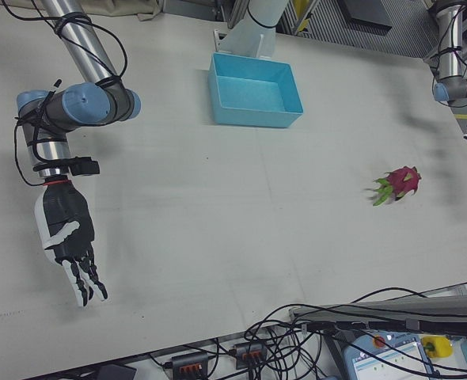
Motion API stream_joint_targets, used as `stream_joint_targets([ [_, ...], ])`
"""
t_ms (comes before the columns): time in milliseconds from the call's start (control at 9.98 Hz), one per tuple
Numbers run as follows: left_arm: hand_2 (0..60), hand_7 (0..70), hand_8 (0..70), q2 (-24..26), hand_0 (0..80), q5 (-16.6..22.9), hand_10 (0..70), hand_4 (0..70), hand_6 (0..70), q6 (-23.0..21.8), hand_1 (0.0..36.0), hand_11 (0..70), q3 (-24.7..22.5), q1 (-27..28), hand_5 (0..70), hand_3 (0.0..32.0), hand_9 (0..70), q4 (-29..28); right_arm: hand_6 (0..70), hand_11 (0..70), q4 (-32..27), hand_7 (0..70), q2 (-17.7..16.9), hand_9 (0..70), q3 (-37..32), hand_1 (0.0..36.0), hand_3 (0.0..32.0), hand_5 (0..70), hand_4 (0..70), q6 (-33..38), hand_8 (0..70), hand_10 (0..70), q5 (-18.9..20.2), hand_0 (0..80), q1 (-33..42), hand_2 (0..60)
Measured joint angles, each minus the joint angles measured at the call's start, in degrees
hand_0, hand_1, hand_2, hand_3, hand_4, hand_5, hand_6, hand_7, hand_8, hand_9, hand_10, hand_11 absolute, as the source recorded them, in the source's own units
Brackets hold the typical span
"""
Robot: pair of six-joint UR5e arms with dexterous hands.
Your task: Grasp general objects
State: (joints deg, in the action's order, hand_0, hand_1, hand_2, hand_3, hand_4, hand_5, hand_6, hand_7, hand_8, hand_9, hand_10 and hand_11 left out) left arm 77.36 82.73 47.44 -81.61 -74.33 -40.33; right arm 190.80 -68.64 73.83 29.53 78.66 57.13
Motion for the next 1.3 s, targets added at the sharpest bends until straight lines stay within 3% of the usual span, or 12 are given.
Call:
stream_joint_targets([
  [100, 5.5, 0.0, 0.0, 0.17, 53.7, -0.04, 0.0, 12.2, 0.0, -0.03, 17.3, 1.6, -0.13, 0.06, 0.0, 15.0, 0.0, -0.01, 0.0, 0.0, 0.01, 0.0, 0.00, 0.0, 0.00, 0.0, 0.0, 0.0, 0.0, 0.00, 0.0, 0.0, 0.00, 0.0, 0.00, 0.0],
  [200, 0.5, 0.0, 0.0, 0.36, 53.3, -0.10, 0.3, 13.0, 0.0, -0.10, 15.1, 2.5, -0.24, 0.10, 0.0, 14.0, 0.0, -0.06, 0.0, 0.0, 0.01, 0.0, 0.00, 0.0, 0.00, 0.0, 0.0, 0.0, 0.0, 0.00, 0.0, 0.0, 0.02, 0.0, 0.00, 0.0],
  [401, 0.0, 0.5, 0.0, 0.68, 53.0, -0.28, 0.3, 15.1, 0.0, -0.26, 13.3, 2.4, -0.09, 0.17, 0.0, 12.2, 0.0, -0.12, 0.0, 0.0, -0.01, 0.0, 0.00, 0.0, 0.00, 0.0, 0.0, 0.0, 0.0, 0.00, 0.0, 0.0, 0.02, 0.0, 0.00, 0.0],
  [702, 0.0, 0.1, 0.0, 0.88, 52.9, -0.27, 0.0, 14.2, 0.0, 0.01, 13.2, 1.9, 0.23, 0.20, 0.0, 12.8, 0.0, 0.26, 0.0, 0.0, 0.00, 0.0, 0.00, 0.0, 0.00, 0.0, 0.0, 0.0, 0.0, 0.00, 0.0, 0.0, 0.00, 0.0, 0.00, 0.0],
  [902, 0.0, 0.0, 0.0, 0.82, 51.8, -0.17, 0.0, 12.9, 0.0, 0.06, 10.0, 1.6, 0.20, 0.17, 0.0, 12.6, 0.0, 0.39, 0.0, 0.0, -0.01, 0.0, 0.00, 0.0, -0.03, 0.0, 0.0, 0.0, 0.0, 0.00, 0.0, 0.0, 0.00, 0.0, 0.00, 0.0],
  [1203, 0.1, 1.0, 0.0, 0.85, 52.5, -0.07, 1.6, 14.9, 0.0, 0.15, 13.9, 4.5, 1.88, 0.20, 0.0, 10.0, 0.0, -0.71, 0.0, 0.0, 0.00, 0.0, 0.00, 0.0, -0.01, 0.0, 0.0, 0.0, 0.0, 0.00, 0.0, 0.0, 0.00, 0.0, 0.00, 0.0],
  [1303, 0.0, 0.2, 0.0, 0.94, 52.4, -0.05, 1.4, 14.4, 0.0, 0.07, 13.6, 4.0, 2.23, 0.22, 0.0, 10.4, 0.0, -1.14, 0.0, 0.0, 0.01, 0.0, 0.00, 0.0, 0.00, 0.0, 0.0, 0.0, 0.0, 0.00, 0.0, 0.0, 0.00, 0.0, 0.00, 0.0],
])
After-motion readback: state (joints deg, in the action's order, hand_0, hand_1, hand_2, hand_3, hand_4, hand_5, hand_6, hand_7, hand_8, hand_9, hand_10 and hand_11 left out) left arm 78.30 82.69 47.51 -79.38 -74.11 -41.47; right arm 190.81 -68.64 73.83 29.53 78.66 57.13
